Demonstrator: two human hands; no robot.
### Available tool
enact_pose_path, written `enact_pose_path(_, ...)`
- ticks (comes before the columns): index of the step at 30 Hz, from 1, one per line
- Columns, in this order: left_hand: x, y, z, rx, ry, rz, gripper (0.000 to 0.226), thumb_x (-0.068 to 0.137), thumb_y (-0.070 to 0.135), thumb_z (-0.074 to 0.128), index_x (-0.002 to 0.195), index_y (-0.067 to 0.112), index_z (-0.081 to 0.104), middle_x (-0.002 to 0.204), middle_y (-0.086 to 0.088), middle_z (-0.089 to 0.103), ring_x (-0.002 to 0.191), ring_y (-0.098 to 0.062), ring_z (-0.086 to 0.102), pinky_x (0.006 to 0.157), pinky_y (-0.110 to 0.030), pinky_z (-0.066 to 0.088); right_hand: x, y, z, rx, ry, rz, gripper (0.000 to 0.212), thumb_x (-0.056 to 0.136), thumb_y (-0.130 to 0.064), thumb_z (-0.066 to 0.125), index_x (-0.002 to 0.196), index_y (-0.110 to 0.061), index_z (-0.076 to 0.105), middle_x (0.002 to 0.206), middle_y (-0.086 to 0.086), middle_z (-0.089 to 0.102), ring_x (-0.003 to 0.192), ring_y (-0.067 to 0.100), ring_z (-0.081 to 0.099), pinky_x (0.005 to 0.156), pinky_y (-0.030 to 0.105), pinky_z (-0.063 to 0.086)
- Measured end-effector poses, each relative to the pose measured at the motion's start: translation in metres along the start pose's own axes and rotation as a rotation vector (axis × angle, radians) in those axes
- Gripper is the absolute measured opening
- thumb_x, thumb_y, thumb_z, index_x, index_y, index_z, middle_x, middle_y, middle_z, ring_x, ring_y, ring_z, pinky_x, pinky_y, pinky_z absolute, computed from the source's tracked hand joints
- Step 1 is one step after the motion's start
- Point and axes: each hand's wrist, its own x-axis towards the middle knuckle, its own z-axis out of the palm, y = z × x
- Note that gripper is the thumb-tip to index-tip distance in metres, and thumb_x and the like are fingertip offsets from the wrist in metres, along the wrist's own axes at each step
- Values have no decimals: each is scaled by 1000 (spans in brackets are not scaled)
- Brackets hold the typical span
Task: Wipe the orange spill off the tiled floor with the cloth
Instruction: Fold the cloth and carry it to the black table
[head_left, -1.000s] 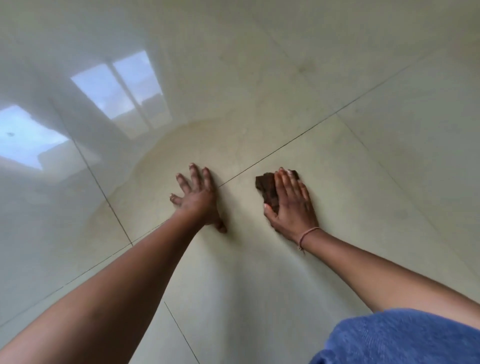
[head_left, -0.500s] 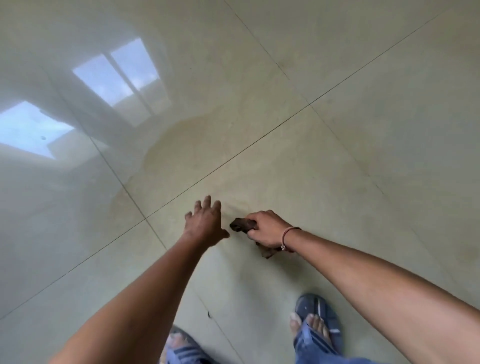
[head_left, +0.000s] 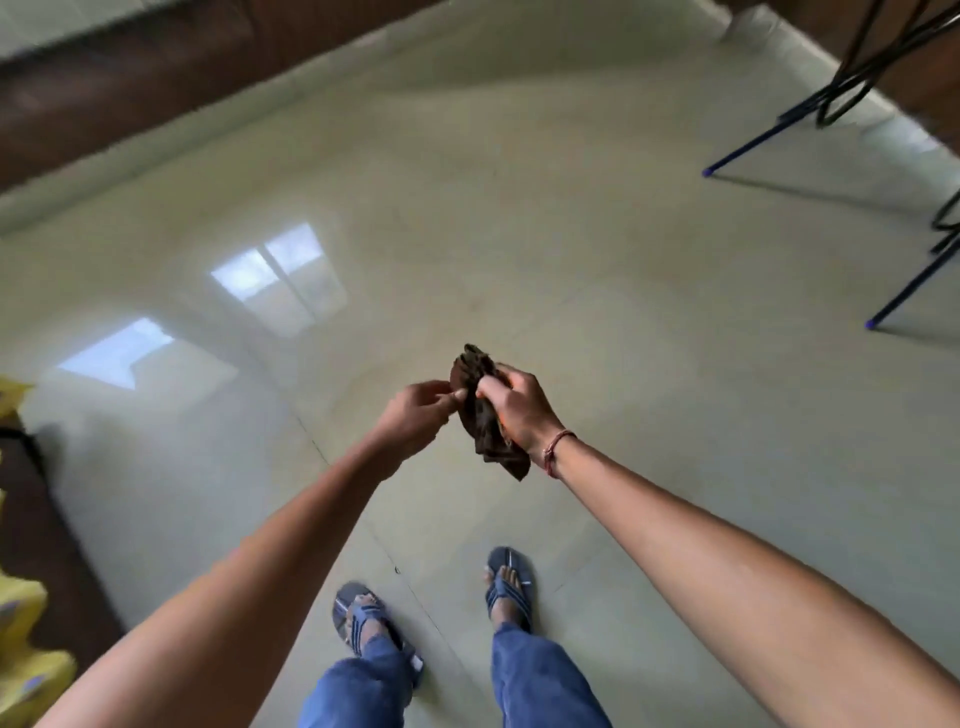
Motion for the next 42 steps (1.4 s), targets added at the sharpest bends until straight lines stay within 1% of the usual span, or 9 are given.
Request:
enact_pose_path(4, -66, 74, -21, -159, -106, 67, 23, 92, 37, 63, 107, 19, 64, 104, 0, 67, 96, -15, 61, 82, -34, 46, -59, -88, -28, 209, 18, -107, 12, 85, -14, 49, 85, -13, 61, 79, 5, 59, 75, 14, 54, 69, 28, 44)
enact_pose_path(10, -127, 151, -42, -188, 13, 300, 21, 81, 36, 75, 79, 19, 63, 75, 2, 61, 72, -11, 57, 69, -30, 47, -127, -155, -41, 141, 148, -206, 12, 87, -19, 65, 98, -16, 69, 101, 5, 73, 96, 17, 68, 86, 29, 53)
enact_pose_path(15, -157, 179, -63, -270, -18, 340, 30, 89, 36, 68, 102, 10, 68, 88, -1, 68, 77, -12, 65, 64, -26, 53, -164, -181, -26, 156, 289, -239, 10, 90, -16, 66, 99, -15, 70, 102, 8, 73, 98, 23, 68, 87, 35, 53)
enact_pose_path(18, -170, 191, -69, -380, -131, 286, 37, 91, 45, 61, 106, 11, 64, 92, -2, 67, 87, -17, 67, 79, -34, 56, -183, -197, -30, 222, 359, -276, 14, 91, -18, 65, 100, -9, 71, 101, 12, 73, 98, 28, 68, 89, 41, 53)
enact_pose_path(22, -194, 209, -63, -211, -307, 307, 34, 93, 42, 60, 113, 15, 66, 102, -2, 71, 89, -18, 68, 83, -35, 54, -207, -219, -47, 310, 432, -324, 14, 92, -17, 63, 98, -7, 71, 102, 17, 72, 94, 28, 68, 90, 45, 52)
enact_pose_path(26, -215, 240, -44, -247, -170, 530, 15, 94, 23, 63, 105, 15, 68, 104, -9, 73, 88, -21, 71, 80, -34, 57, -230, -235, -67, 382, 398, -331, 12, 95, -17, 59, 100, -13, 69, 104, 13, 71, 93, 24, 68, 82, 43, 57)
enact_pose_path(32, -244, 270, 4, 99, 244, 851, 10, 98, 23, 51, 94, 14, 54, 80, 8, 60, 72, -9, 57, 64, -25, 44, -266, -244, -109, 368, 360, -451, 12, 93, -13, 62, 102, -17, 68, 104, 9, 71, 91, 20, 70, 78, 33, 59)
enact_pose_path(39, -261, 289, 63, 226, 256, 716, 50, 93, 46, 56, 131, 15, 46, 111, -3, 60, 102, -23, 59, 87, -35, 49, -299, -236, -171, 280, 421, -525, 16, 90, -14, 66, 105, -8, 69, 93, 6, 72, 78, 11, 69, 69, 25, 56)
enact_pose_path(42, -282, 295, 90, -25, -22, 591, 57, 89, 61, 53, 122, 14, 56, 113, -8, 67, 94, -18, 64, 80, -31, 49, -310, -233, -189, 104, 515, -567, 7, 86, -21, 72, 93, -20, 71, 84, -6, 72, 72, -1, 66, 69, 15, 51)
